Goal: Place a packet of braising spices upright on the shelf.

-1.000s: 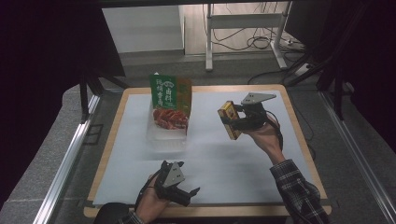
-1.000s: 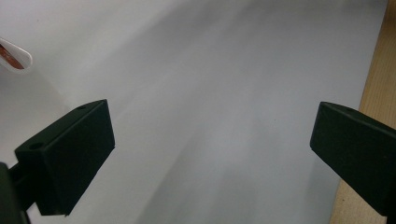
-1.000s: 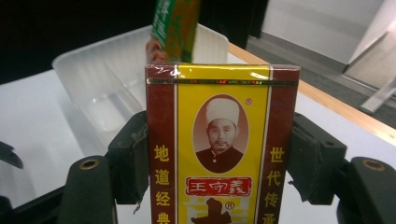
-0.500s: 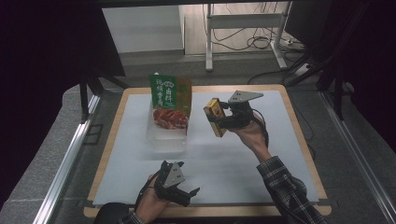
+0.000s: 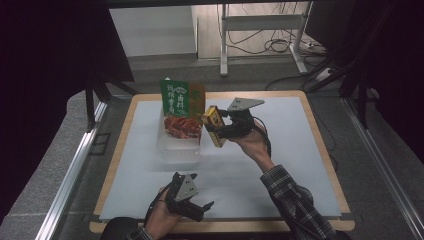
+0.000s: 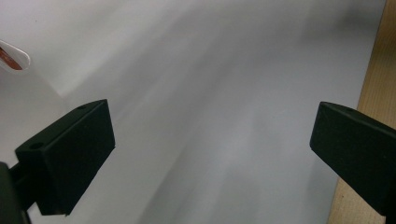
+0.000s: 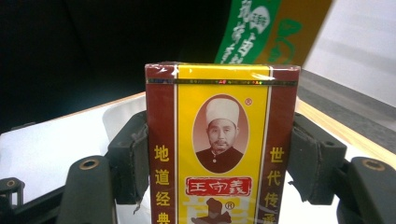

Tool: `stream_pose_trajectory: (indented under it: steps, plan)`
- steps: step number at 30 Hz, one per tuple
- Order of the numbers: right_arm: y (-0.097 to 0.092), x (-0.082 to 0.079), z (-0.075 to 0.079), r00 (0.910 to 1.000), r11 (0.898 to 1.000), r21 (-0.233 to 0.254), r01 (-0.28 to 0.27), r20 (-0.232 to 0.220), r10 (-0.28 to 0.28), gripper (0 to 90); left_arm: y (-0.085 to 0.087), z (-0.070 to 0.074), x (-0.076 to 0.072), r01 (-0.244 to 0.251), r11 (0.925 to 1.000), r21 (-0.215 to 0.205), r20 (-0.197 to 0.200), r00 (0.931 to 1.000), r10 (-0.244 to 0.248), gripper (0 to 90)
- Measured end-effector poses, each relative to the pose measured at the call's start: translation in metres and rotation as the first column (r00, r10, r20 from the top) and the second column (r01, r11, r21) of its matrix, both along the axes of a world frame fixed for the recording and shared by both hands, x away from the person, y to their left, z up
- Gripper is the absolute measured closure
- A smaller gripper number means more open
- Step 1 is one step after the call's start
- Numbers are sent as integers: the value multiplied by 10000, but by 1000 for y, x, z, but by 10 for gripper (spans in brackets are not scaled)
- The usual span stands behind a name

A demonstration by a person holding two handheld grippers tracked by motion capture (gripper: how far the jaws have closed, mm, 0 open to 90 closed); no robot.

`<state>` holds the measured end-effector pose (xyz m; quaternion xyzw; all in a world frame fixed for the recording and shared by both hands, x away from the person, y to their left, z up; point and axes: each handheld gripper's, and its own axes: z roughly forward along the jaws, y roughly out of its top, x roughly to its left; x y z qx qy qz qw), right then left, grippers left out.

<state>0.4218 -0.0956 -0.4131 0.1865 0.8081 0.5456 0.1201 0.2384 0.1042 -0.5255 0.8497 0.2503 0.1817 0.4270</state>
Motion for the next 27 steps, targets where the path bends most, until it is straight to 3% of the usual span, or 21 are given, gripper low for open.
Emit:
stream_pose_trajectory:
  steps: [9,17,27]
  plan:
    - [23,3,-7,9990,9987,253,-451,22,451,317,0,1,-1,130,9996,-241,-83,9999,-132,0]
    - [45,5,-12,9958,9948,460,-910,88,907,317,0,1,-1,120,9996,-240,-41,9999,-121,0]
    - [73,8,-22,9940,9930,473,-1085,207,1077,317,0,1,-1,156,9998,-156,0,9999,-156,0]
